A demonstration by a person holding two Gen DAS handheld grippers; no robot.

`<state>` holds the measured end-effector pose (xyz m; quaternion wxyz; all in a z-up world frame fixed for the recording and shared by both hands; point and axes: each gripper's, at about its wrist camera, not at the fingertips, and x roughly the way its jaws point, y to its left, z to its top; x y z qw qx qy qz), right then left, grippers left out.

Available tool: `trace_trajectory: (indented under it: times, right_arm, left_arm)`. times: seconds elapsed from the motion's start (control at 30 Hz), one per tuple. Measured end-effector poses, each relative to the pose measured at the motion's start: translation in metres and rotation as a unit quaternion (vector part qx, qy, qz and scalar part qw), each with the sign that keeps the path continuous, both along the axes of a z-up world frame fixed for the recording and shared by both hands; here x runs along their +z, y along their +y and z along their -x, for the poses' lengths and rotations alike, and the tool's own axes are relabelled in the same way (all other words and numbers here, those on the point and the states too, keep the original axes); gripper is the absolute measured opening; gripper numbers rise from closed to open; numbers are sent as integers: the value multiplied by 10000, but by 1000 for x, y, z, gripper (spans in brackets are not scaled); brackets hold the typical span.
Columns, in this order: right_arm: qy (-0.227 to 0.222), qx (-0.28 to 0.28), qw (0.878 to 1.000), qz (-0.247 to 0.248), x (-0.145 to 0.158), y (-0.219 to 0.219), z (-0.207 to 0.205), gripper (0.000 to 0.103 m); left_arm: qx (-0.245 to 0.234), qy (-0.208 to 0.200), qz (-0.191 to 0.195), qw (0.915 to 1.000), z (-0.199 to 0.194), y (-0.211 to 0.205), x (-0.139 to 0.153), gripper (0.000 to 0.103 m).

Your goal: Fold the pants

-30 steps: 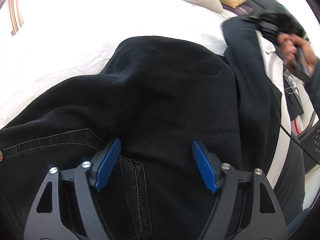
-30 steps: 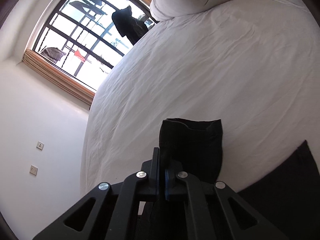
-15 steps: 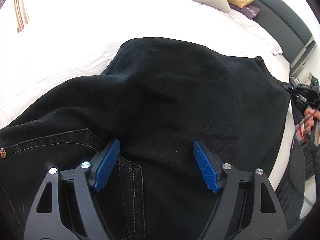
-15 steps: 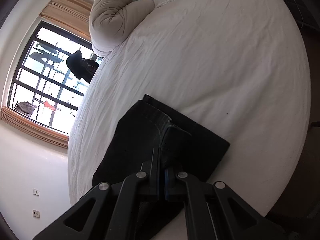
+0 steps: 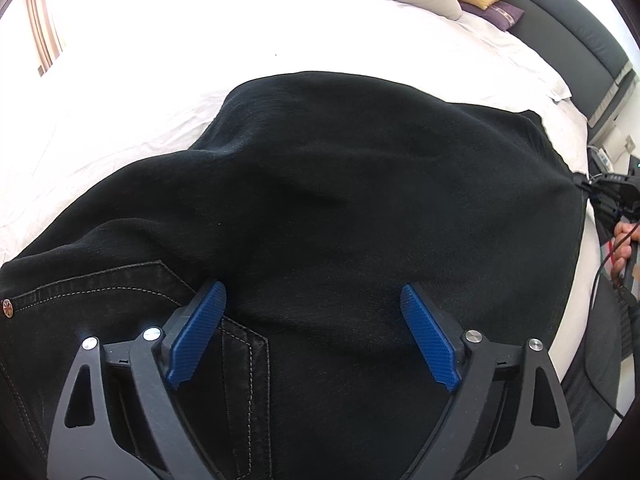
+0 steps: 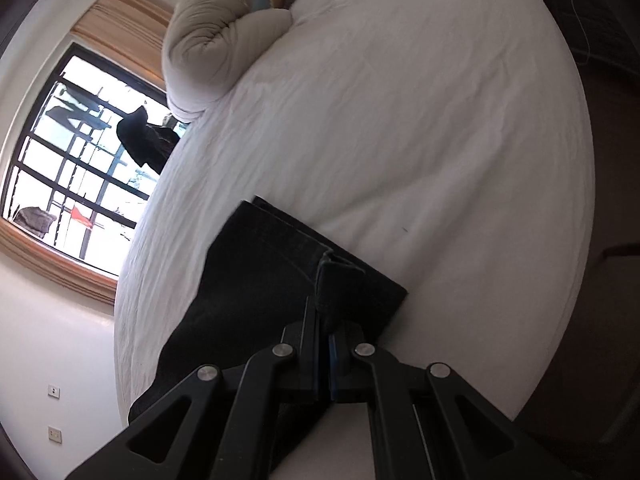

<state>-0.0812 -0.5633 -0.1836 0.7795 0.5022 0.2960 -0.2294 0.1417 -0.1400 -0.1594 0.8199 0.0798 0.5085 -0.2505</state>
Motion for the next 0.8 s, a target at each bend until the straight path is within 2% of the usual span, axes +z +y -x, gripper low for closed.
trace_trajectory:
  times: [0.37, 0.47, 0.57, 0.63, 0.67, 0.7, 0.73, 0.8]
  right_arm:
    - [-47, -81, 9999, 99, -1, -2, -2, 3]
    - [-19, 99, 9998, -152, -13, -6, -4, 3]
    - [-118, 178, 9987, -469, -9, -16, 9, 4]
    - [36, 72, 9997, -244, 5, -18, 21, 16]
    - [323, -73, 9995, 3, 15, -17, 27, 25]
    - [658, -291, 9968, 342, 26, -15, 32, 55]
    - [814, -437, 9936, 650, 37, -15, 35, 71]
    - [768, -297, 9921, 947, 57, -11, 29, 71]
  left_arm:
    - [-30, 22, 56, 10000, -1, -6, -2, 95]
    - [-62, -3, 55, 10000, 1, -6, -4, 96]
    - [-99, -43, 43, 9999, 3, -7, -3, 99]
    - [-100, -71, 50, 9999, 4, -8, -3, 100]
    - [-104, -87, 44, 9999, 5, -9, -3, 100]
    - [-102, -98, 45, 9999, 6, -9, -3, 100]
    - [-103, -106, 54, 9999, 6, -10, -4, 101]
    - [-118, -124, 58, 9998, 6, -11, -6, 102]
